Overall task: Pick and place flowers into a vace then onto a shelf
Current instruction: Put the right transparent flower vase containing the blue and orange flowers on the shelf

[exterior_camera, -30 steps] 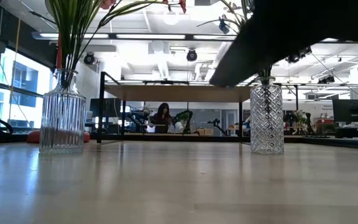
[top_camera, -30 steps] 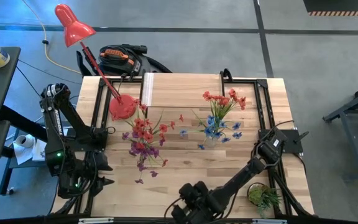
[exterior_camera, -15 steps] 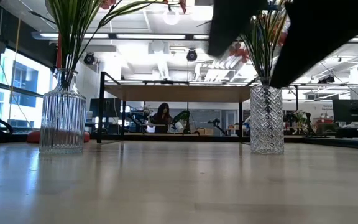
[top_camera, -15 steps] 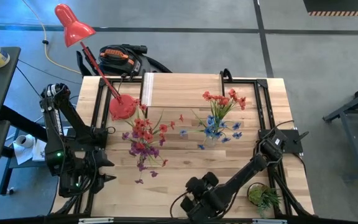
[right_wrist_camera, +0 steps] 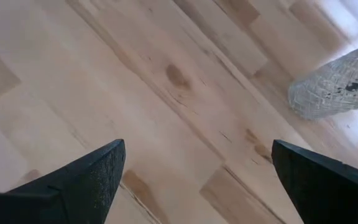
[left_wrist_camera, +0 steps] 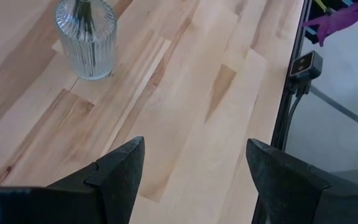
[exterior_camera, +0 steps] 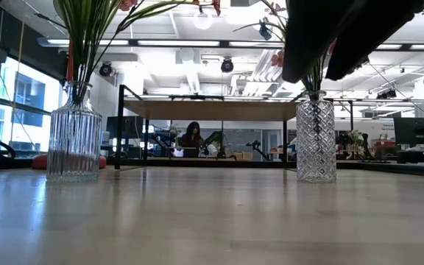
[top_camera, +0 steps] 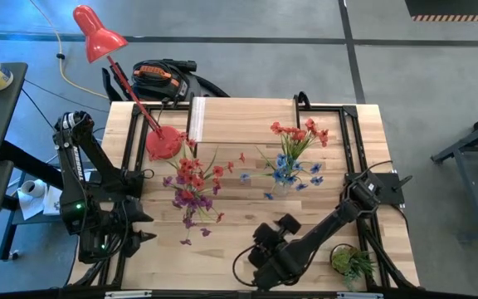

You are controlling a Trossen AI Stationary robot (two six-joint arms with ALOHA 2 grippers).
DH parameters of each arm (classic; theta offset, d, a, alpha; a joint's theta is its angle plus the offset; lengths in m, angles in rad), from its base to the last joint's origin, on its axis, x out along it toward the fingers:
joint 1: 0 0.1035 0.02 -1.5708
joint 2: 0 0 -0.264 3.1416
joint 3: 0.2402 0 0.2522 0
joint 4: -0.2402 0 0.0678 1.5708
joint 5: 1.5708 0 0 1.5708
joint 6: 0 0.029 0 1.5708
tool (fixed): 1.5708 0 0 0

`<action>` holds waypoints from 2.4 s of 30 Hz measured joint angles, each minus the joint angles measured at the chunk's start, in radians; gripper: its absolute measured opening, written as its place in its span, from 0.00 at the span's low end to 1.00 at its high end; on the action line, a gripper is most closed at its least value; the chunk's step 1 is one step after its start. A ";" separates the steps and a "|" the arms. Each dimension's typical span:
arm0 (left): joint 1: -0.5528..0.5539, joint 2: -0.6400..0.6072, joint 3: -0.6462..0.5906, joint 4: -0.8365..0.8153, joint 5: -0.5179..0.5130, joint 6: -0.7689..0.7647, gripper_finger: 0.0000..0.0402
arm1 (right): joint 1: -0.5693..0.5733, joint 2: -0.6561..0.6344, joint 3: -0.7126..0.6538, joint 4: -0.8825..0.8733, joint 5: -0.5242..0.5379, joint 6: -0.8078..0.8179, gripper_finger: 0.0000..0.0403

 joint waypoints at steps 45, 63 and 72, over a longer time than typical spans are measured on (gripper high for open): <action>0.000 0.000 0.000 0.053 0.059 0.036 0.79 | 0.022 0.151 -0.002 0.732 0.006 0.019 0.90; 0.000 0.000 0.000 0.088 0.009 0.041 0.79 | 0.110 0.150 0.022 0.401 -0.120 0.130 0.88; 0.000 0.000 0.000 0.085 0.008 0.044 0.79 | 0.143 0.134 0.136 -0.170 -0.266 0.265 0.80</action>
